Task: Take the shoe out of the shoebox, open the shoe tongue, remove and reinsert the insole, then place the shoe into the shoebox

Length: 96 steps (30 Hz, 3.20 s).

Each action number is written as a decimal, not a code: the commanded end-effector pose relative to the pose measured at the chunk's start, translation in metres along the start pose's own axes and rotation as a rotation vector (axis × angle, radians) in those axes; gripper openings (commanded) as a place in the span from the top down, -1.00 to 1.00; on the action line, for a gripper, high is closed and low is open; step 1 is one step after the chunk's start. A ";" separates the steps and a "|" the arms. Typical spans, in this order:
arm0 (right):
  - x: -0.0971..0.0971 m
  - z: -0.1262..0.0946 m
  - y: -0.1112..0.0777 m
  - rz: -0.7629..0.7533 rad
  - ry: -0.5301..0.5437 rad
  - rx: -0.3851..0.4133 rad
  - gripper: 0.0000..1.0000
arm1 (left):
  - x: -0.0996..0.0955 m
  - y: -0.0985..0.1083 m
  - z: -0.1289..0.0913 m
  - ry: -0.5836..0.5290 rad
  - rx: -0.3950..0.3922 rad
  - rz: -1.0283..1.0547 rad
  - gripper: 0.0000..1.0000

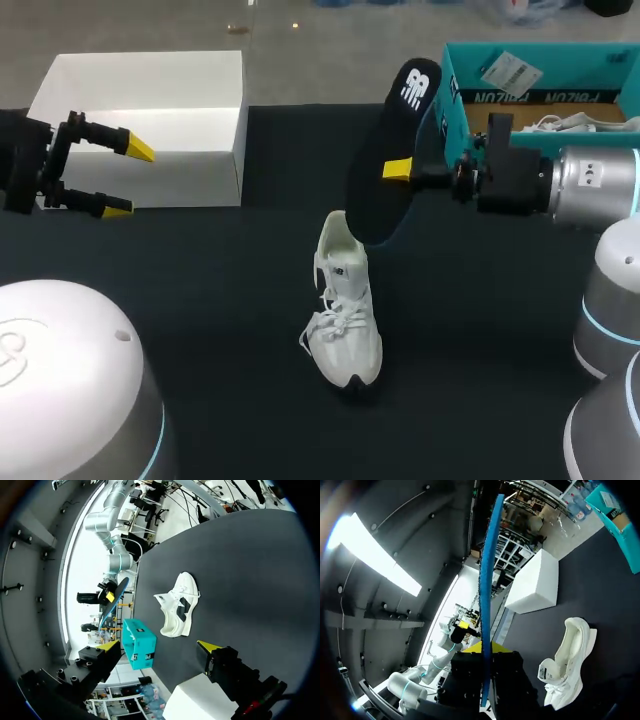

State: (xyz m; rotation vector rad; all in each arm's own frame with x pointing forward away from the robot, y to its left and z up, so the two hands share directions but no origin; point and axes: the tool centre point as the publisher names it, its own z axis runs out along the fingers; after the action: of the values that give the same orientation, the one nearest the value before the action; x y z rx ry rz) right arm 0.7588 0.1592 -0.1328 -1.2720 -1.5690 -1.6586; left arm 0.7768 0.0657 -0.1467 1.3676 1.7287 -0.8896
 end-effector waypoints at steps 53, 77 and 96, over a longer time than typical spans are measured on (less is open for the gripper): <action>-0.068 0.097 0.036 -0.501 -0.202 0.205 1.00 | 0.000 -0.001 -0.001 0.004 -0.002 0.000 -1.00; -0.132 0.131 0.032 -0.627 -0.207 0.306 1.00 | 0.000 -0.001 -0.001 0.004 -0.002 0.000 -1.00; -0.149 0.126 -0.001 -0.576 -0.236 0.322 1.00 | 0.000 -0.001 -0.001 0.004 -0.002 0.000 -1.00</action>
State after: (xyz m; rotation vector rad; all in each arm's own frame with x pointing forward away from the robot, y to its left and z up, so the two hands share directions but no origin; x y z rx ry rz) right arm 0.8590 0.2449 -0.2779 -0.9109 -2.4001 -1.5068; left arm 0.7760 0.0655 -0.1467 1.3666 1.7277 -0.8883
